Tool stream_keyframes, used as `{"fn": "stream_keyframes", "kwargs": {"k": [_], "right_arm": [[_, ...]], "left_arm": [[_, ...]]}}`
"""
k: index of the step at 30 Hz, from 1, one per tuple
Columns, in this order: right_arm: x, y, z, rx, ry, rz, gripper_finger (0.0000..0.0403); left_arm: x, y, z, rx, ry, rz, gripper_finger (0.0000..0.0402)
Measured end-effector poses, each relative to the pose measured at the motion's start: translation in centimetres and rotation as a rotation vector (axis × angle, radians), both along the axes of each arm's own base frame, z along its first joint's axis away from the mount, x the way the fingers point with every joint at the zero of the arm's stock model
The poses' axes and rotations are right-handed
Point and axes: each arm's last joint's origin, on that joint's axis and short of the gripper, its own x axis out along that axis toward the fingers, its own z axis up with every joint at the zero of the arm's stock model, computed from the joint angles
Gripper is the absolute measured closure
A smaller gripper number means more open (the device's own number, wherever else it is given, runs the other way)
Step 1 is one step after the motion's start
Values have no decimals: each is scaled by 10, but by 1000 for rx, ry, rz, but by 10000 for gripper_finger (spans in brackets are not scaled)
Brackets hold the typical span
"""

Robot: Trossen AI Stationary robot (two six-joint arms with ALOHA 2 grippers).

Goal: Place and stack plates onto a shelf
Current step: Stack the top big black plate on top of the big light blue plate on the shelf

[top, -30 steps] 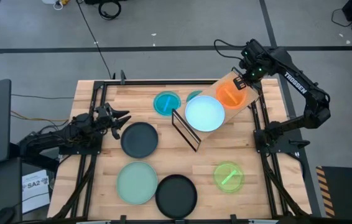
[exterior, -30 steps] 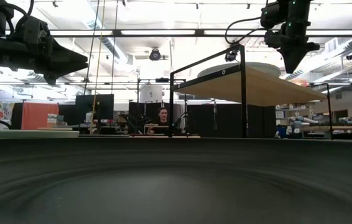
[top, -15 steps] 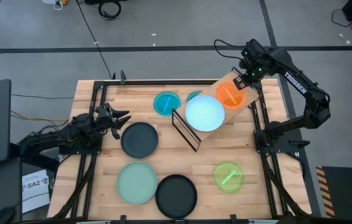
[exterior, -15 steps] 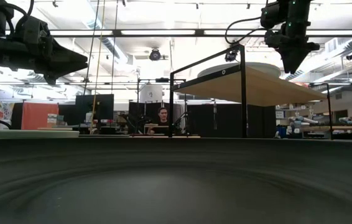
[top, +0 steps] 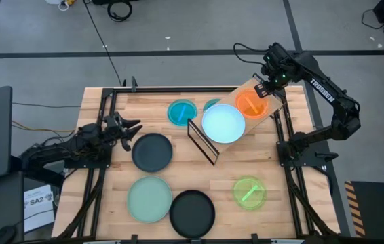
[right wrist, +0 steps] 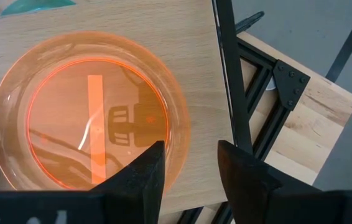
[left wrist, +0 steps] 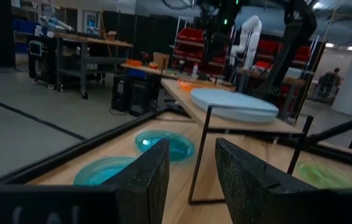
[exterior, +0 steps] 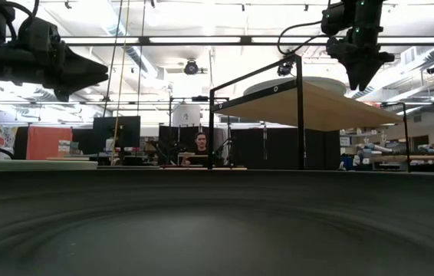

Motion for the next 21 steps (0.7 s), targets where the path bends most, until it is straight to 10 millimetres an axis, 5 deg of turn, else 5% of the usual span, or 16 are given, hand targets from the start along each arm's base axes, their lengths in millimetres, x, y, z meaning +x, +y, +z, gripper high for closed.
{"fn": "stream_keyframes", "kwargs": {"k": [9,21], "right_arm": [[-4,9,8,-36,-26,10,250],[-12,67,38,-163,-192,89,249]], "left_arm": [[-1,1,1,-19,-15,44,265],[7,3,38,-3,40,62,265]]}}
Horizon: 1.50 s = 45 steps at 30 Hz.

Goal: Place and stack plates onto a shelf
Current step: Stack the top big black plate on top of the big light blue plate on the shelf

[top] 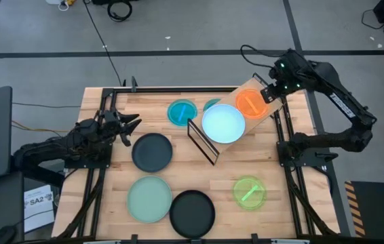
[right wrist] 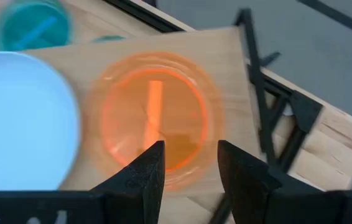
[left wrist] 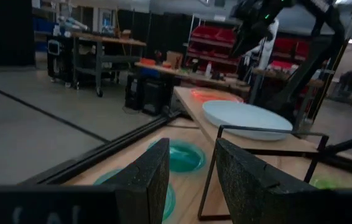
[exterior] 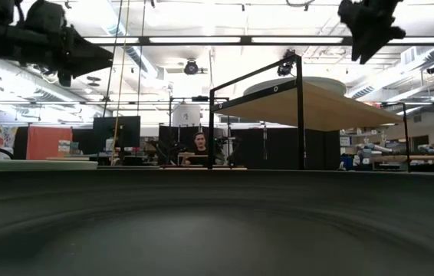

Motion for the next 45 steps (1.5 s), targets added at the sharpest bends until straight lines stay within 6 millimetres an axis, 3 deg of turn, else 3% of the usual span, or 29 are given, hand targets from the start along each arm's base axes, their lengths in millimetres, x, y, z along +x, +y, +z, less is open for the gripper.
{"fn": "stream_keyframes", "kwargs": {"k": [8,18,24,36,45], "right_arm": [[8,37,2,-24,-128,137,249],[18,68,-40,68,-167,239,249],[18,82,-57,125,-171,259,250],[33,105,-59,128,-291,407,249],[38,120,-60,155,-297,489,250]], "left_arm": [[30,7,20,-44,193,0,265],[65,26,48,-173,590,21,265],[78,43,52,-279,729,-2,265],[90,71,10,-421,978,-119,265],[97,80,-19,-537,1118,-141,265]]}}
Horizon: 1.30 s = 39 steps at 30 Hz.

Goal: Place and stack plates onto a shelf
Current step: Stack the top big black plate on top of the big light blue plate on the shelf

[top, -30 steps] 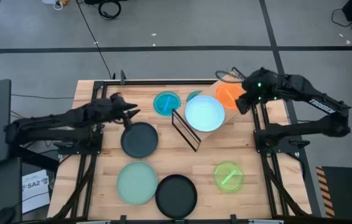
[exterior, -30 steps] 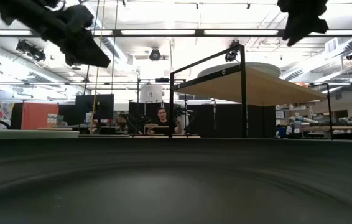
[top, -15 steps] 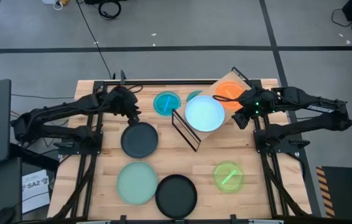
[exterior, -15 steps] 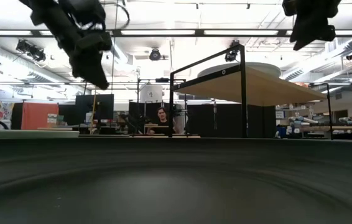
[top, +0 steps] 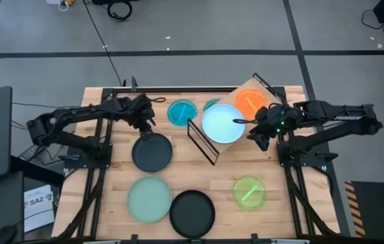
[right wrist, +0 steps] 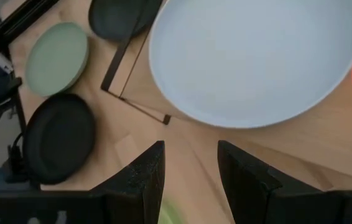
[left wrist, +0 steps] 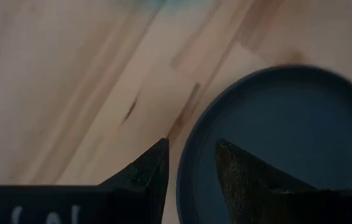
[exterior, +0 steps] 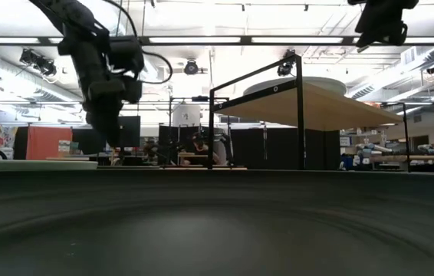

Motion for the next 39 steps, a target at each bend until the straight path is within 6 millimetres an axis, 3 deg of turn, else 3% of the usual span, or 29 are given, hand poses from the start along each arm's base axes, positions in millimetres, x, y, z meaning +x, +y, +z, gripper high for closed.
{"fn": "stream_keyframes", "kwargs": {"k": [18,29,39], "right_arm": [[18,19,-7,-2,27,107,250],[19,23,-9,-3,36,126,250],[20,22,-9,-23,33,108,249]], "left_arm": [[11,7,-36,-80,140,1,265],[15,8,-55,-125,209,2,265],[15,8,-55,-127,212,3,307]]}}
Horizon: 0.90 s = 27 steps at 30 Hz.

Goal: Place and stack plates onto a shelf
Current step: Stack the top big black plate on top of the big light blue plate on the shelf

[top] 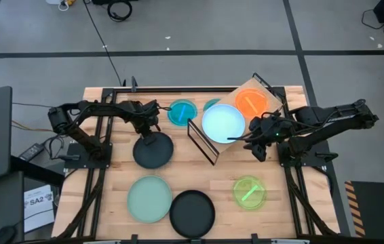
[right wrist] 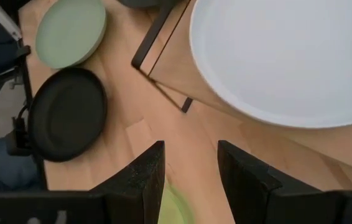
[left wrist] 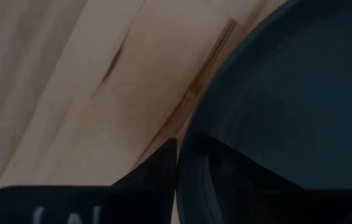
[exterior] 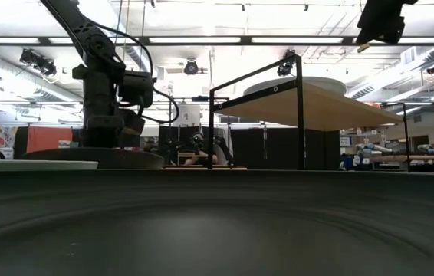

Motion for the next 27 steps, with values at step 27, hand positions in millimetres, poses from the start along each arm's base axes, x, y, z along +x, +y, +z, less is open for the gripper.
{"fn": "stream_keyframes", "kwargs": {"k": [27], "right_arm": [[8,-2,8,-103,-127,-31,249]], "left_arm": [[-8,-5,18,-27,-37,126,372]]}}
